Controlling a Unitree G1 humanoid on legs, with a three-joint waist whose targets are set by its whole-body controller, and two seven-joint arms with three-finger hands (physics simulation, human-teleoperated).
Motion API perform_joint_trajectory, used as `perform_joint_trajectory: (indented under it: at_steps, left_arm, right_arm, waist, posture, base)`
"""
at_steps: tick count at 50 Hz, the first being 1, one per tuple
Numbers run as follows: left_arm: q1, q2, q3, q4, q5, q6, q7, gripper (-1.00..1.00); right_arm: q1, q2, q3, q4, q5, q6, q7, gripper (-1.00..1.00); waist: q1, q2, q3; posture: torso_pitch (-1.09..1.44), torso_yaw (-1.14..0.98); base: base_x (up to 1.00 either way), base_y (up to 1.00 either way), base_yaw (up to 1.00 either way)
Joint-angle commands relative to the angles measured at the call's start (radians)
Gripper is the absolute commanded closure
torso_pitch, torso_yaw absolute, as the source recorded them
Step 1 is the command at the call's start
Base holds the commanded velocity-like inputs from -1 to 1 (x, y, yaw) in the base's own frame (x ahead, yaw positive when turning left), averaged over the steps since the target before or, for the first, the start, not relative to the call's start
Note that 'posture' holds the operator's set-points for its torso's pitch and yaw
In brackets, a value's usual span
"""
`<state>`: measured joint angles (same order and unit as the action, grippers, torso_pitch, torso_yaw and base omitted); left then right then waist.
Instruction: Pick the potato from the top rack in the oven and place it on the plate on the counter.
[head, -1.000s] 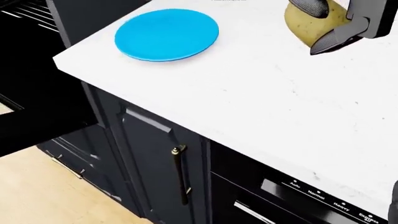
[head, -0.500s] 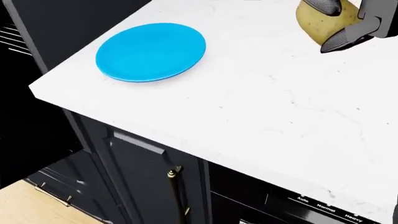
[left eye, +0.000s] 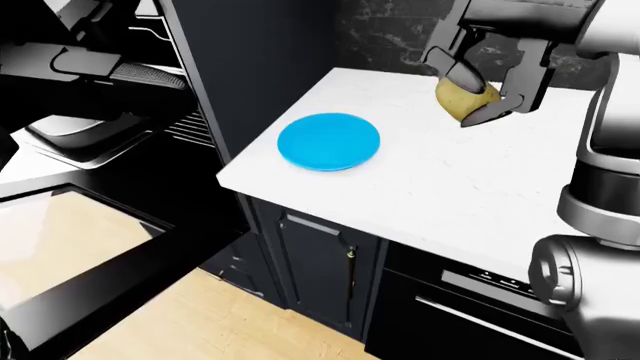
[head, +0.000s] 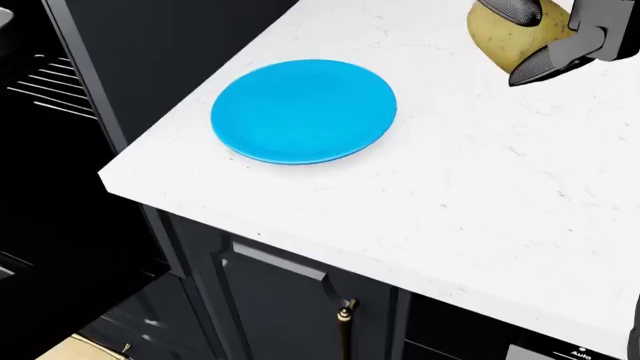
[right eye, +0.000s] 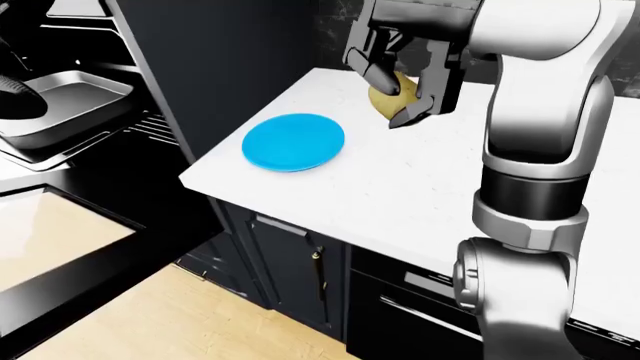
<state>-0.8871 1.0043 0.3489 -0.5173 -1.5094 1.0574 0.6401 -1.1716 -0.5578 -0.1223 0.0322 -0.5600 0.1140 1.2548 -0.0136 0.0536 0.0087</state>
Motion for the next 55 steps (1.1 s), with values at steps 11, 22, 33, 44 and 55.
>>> perform_joint_trajectory:
  at_steps: [11,22,33,44,55]
  left_arm:
    - [-0.034,0.004,0.007,0.002,0.011,-0.02,0.003,-1.0]
    - [-0.023,-0.011,0.012,-0.006,0.02,-0.013,0.004,-1.0]
    - [-0.03,-0.012,0.006,-0.007,0.015,-0.012,0.01,-1.0]
    - [-0.034,-0.015,0.006,-0.007,0.019,-0.009,0.007,-1.0]
    - [-0.035,-0.013,0.007,-0.007,0.018,-0.007,0.006,-1.0]
  right_arm:
    - [-0.027,-0.016,-0.018,-0.012,0.001,-0.009,-0.025,1.0]
    - [-0.015,-0.012,-0.019,-0.019,-0.005,-0.014,-0.026,1.0]
    - [-0.007,-0.01,-0.026,-0.047,0.018,0.029,-0.025,0.98]
    - [-0.011,-0.006,-0.021,-0.049,0.026,0.041,-0.031,0.99]
    - [-0.025,0.026,-0.006,-0.063,0.023,0.071,-0.033,1.0]
  waist:
    - [0.005,-0.063,-0.027]
    - [-0.001,0.084,-0.062]
    - [-0.007,0.0,-0.003]
    - [0.003,-0.017,-0.031]
    - [-0.017,0.012,-0.021]
  posture:
    - [-0.11,0.0]
    - [-0.11,0.0]
    - [-0.11,0.0]
    - [-0.11,0.0]
    - [-0.11,0.0]
  base:
    - [0.03,0.35,0.0]
    - [0.03,0.35,0.0]
    - [0.02,0.15,0.0]
    - [0.0,-0.1,0.0]
    - [0.0,0.0,0.0]
